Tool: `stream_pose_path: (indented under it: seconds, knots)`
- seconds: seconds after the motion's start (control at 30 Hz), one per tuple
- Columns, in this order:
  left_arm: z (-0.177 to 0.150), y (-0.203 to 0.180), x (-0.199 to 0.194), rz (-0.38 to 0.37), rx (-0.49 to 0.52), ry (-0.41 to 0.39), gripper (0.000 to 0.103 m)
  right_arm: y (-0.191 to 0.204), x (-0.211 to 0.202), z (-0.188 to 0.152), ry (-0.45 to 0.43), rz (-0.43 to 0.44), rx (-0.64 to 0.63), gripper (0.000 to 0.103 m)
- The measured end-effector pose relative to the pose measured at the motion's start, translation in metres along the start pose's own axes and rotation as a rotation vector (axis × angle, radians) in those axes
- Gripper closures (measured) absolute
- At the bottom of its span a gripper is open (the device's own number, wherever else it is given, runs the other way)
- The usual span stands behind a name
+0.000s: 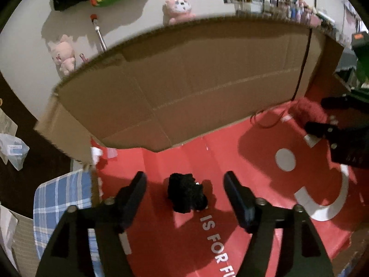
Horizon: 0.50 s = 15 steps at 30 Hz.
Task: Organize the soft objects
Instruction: 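Open the right tool to drop the red ball while the left tool releases the pom-pom, then move both tools back toward the remaining soft items on the table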
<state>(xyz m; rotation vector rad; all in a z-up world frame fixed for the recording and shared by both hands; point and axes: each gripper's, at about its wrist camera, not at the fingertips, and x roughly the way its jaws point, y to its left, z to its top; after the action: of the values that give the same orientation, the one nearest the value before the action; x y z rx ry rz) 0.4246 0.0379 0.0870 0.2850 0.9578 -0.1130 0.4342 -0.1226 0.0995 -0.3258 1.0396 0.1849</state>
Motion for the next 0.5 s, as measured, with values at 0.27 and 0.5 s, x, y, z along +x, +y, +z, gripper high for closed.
stream_pose_path:
  seconds: [0.27, 0.5]
  knots:
    - [-0.007, 0.007, -0.064, -0.030, -0.034, -0.142, 0.008, 0.006, -0.085, -0.017, -0.118, 0.030, 0.035, 0.033]
    - [-0.013, 0.008, -0.134, -0.039, -0.100, -0.295, 0.000, -0.018, -0.145, -0.034, -0.275, 0.067, 0.091, 0.025]
